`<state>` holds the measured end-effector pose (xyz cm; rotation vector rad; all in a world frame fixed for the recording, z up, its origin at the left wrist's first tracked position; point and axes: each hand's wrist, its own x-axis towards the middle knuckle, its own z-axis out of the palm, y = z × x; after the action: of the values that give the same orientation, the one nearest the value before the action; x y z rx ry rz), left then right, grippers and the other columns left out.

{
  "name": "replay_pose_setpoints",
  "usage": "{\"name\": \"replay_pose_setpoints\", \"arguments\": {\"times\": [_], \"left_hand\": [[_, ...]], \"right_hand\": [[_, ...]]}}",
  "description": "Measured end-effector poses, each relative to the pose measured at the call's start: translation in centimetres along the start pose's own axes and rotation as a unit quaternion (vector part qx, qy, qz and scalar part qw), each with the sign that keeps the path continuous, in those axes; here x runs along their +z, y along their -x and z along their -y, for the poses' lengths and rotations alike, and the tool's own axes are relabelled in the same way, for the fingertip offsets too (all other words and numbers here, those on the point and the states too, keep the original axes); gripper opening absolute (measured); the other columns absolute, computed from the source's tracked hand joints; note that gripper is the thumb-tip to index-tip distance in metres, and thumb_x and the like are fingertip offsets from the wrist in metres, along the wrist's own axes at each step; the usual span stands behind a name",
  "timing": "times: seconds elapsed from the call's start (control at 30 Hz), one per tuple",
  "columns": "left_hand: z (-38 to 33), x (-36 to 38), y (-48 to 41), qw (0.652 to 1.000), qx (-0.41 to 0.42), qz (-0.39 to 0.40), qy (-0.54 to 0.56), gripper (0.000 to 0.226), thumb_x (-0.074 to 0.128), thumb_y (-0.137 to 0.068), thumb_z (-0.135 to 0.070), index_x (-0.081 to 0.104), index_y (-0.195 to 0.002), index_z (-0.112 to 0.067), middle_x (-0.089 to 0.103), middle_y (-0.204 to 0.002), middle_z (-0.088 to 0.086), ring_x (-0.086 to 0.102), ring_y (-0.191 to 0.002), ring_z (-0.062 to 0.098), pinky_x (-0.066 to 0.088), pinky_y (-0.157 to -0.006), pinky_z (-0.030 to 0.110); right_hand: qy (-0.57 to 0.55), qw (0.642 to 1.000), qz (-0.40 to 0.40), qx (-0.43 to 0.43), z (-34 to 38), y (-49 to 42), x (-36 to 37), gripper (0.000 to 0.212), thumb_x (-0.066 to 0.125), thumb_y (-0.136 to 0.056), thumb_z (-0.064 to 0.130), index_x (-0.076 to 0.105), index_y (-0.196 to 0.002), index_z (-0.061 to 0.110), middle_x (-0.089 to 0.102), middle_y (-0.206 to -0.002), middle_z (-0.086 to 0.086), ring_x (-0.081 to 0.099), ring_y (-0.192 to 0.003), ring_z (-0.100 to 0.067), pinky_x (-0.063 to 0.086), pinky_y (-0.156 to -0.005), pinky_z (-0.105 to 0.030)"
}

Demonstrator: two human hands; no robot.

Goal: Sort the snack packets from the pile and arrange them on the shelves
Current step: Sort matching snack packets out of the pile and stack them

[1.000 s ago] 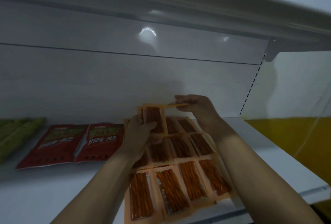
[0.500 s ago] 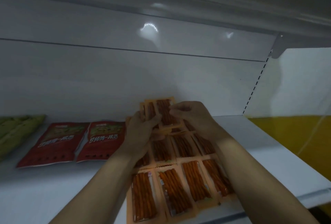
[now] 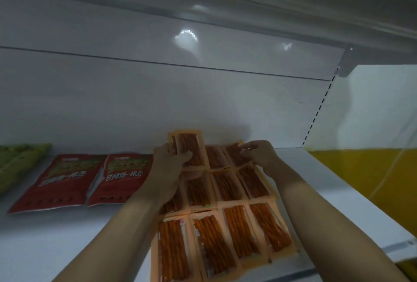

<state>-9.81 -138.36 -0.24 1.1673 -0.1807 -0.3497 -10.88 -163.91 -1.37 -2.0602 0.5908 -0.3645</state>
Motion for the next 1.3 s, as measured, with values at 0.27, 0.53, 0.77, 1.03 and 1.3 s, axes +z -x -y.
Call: {"name": "replay_pose_setpoints", "arguments": {"times": [0.27, 0.53, 0.77, 1.03, 1.3], "left_hand": [[0.3, -0.2, 0.0, 0.999, 0.002, -0.015, -0.04, 0.022, 0.056, -0.095, 0.001, 0.06, -0.116, 0.007, 0.064, -0.098, 0.02, 0.068, -0.057, 0.02, 0.053, -0.043, 0.027], [-0.3, 0.2, 1.1, 0.998, 0.054, -0.001, -0.024, 0.015, 0.064, -0.091, 0.0, 0.063, -0.097, -0.014, 0.071, -0.085, 0.005, 0.069, -0.059, 0.014, 0.051, -0.042, 0.025], [-0.5, 0.7, 2.1, 0.999, 0.031, 0.023, -0.019, 0.014, 0.052, -0.099, -0.005, 0.058, -0.111, -0.009, 0.069, -0.092, 0.007, 0.069, -0.063, 0.014, 0.051, -0.04, 0.026], [0.5, 1.1, 2.5, 0.996, 0.019, 0.047, -0.068, 0.018, 0.046, -0.101, -0.001, 0.061, -0.106, -0.01, 0.069, -0.09, 0.012, 0.072, -0.069, 0.015, 0.055, -0.043, 0.032], [1.1, 2.2, 3.3, 0.991, 0.006, 0.053, -0.125, 0.011, 0.05, -0.102, -0.008, 0.057, -0.101, -0.017, 0.07, -0.088, 0.006, 0.073, -0.064, 0.018, 0.055, -0.042, 0.028]], "right_hand": [[0.272, 0.96, -0.046, -0.05, 0.3, -0.1, 0.8, 0.016, 0.07, -0.084, 0.033, 0.077, -0.095, 0.024, 0.072, -0.101, -0.002, 0.064, -0.102, -0.021, 0.05, -0.08, -0.029], [-0.028, 0.984, 0.142, -0.104, 7.6, 6.8, 2.5, 0.036, 0.073, -0.085, 0.044, 0.067, -0.112, 0.02, 0.074, -0.088, -0.007, 0.071, -0.072, -0.019, 0.05, -0.059, -0.026], [-0.084, 0.986, 0.082, -0.12, 7.8, 8.4, 1.0, 0.021, 0.076, -0.083, 0.011, 0.069, -0.103, 0.014, 0.069, -0.065, 0.001, 0.064, -0.051, -0.008, 0.045, -0.045, -0.018], [-0.043, 0.999, -0.022, 0.001, 0.7, 8.6, -4.0, 0.018, 0.075, -0.084, 0.007, 0.069, -0.1, 0.001, 0.065, -0.069, -0.012, 0.055, -0.052, -0.019, 0.046, -0.044, -0.024], [-0.045, 0.998, -0.025, 0.024, -0.8, 8.9, -4.7, 0.02, 0.076, -0.083, 0.006, 0.069, -0.1, -0.001, 0.067, -0.069, -0.012, 0.057, -0.046, -0.014, 0.041, -0.04, -0.021]]}}
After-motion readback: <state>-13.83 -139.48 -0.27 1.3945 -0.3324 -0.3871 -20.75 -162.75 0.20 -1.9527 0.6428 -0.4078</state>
